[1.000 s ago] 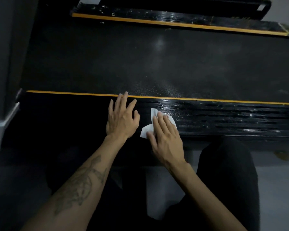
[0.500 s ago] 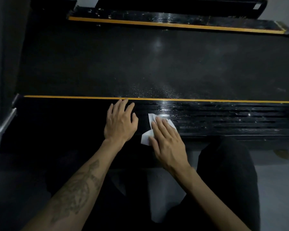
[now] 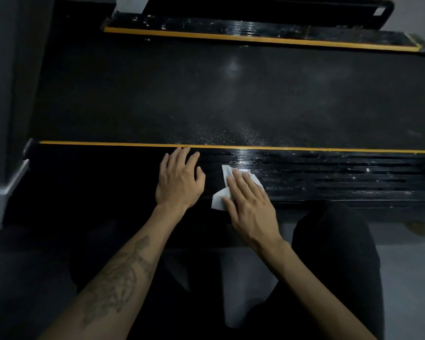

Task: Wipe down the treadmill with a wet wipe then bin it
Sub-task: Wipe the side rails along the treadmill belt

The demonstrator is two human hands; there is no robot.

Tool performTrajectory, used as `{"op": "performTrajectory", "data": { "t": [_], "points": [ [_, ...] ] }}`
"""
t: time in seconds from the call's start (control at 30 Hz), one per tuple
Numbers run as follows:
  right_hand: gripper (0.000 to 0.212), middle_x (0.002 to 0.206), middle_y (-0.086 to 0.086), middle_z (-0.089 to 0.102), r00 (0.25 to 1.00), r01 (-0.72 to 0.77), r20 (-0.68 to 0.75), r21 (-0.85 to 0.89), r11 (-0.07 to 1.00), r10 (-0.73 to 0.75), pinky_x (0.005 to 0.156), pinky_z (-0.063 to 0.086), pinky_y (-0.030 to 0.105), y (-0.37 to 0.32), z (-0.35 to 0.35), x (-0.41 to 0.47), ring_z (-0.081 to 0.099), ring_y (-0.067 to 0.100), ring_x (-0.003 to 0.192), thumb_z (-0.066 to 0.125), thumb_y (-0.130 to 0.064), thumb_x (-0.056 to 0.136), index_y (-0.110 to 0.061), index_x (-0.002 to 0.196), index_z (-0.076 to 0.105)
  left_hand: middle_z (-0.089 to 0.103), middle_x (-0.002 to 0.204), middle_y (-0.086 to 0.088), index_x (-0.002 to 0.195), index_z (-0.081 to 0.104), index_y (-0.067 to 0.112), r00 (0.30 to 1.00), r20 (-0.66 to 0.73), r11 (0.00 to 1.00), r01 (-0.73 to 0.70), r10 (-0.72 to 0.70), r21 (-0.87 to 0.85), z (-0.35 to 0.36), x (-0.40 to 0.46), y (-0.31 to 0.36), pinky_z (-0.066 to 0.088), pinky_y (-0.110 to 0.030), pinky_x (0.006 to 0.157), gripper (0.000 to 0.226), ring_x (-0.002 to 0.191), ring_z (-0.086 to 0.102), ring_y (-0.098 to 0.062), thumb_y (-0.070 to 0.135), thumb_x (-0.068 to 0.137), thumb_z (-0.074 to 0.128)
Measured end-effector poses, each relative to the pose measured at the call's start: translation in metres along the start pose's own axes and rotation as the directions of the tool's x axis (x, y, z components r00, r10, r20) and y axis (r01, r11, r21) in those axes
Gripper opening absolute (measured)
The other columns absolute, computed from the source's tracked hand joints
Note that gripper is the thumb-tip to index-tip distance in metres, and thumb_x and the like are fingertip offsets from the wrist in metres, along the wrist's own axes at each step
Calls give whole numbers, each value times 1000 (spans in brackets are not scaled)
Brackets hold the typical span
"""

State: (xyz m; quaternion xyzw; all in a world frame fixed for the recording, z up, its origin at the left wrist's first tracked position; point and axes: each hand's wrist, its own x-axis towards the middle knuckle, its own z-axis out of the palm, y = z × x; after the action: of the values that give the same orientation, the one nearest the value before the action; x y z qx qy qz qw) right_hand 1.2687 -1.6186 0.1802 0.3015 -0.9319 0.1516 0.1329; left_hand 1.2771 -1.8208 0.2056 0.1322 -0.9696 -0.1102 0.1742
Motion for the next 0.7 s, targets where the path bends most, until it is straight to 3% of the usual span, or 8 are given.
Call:
{"op": "performTrajectory", "data": {
  "t": [0.17,0.37,0.47,0.57,0.7],
  "points": [
    [66,163,14,34,983,-171,68,4,985,171,126,23,45,-12,8,31,25,28,155,30,-48,106,-4,154,42,52,151,-10,141,59,13,1000,12,1000,8,-8,2,-1,0,0,29,-51,122,46,145,42,-28,30,99,52],
    [60,162,9,37,998,-16,55,52,999,14,124,27,41,-2,1,11,29,24,153,34,-45,105,-9,152,48,52,151,-9,142,59,14,1000,6,1000,10,-10,1,-1,0,-1,28,-50,123,46,145,42,-27,29,99,52],
    [62,162,10,38,995,-78,57,20,997,77,124,28,41,5,-1,17,30,25,153,32,-47,106,-9,152,48,51,152,-9,142,58,14,1000,9,1000,14,-14,2,1,0,-1,28,-50,123,46,146,41,-28,30,99,52],
    [70,166,11,28,980,-153,136,25,988,148,127,19,43,-7,4,38,19,25,157,20,-53,105,-8,157,38,52,151,-10,141,60,13,1000,4,1000,14,-14,3,1,0,0,29,-51,122,46,145,42,-28,29,99,53],
    [68,165,11,31,988,-84,137,73,994,73,127,20,42,-13,3,39,21,26,156,24,-50,104,-9,155,42,53,150,-10,140,60,13,1000,3,1000,14,-14,13,-1,1,0,30,-51,122,45,143,44,-28,29,98,54]
  ]
}}
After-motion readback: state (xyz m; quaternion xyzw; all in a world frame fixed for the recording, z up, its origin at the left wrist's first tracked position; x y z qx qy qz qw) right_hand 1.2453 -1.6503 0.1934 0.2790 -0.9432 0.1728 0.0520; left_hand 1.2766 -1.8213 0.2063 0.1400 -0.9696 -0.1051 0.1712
